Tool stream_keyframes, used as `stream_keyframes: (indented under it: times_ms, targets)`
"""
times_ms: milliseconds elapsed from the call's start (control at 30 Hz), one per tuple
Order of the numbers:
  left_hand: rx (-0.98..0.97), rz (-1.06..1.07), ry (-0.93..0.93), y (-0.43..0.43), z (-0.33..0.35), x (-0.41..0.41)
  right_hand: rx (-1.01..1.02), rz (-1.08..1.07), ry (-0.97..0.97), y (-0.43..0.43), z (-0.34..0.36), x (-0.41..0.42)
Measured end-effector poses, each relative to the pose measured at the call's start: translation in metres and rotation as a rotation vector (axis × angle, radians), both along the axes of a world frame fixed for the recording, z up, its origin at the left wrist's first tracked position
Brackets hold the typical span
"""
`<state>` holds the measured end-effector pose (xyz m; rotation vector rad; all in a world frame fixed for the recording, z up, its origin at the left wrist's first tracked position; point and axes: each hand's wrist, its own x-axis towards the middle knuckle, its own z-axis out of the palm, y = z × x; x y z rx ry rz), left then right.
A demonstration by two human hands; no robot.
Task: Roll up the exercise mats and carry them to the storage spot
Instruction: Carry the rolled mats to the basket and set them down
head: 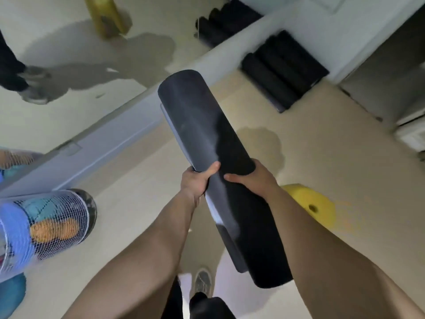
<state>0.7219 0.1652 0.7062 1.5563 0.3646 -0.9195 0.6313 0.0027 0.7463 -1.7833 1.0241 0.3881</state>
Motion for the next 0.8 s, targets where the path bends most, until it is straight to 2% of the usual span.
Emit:
stream_keyframes:
  times_ms: [133, 467, 633, 800]
  targets:
    - [-0.049, -0.117, -0.034, -0.105, 0.041, 0.048, 0.005, -0.141, -0.043, -0.095, 0.044, 0.028]
    - [-0.099, -0.331, -0.140, -0.368, 0.090, 0.186, 0.007, -0.369, -0.142, -0.327, 0.083, 0.133]
    - [-0.089, -0.330, -0.134, -0.507, 0.068, 0.227, -0.004, -0.377, -0.139, -0.462, 0.056, 0.175]
    - [-0.017, -0.243, -0.102, -0.637, 0.007, 0.269, 0.003, -0.292, -0.082, -0.601, -0.016, 0.233]
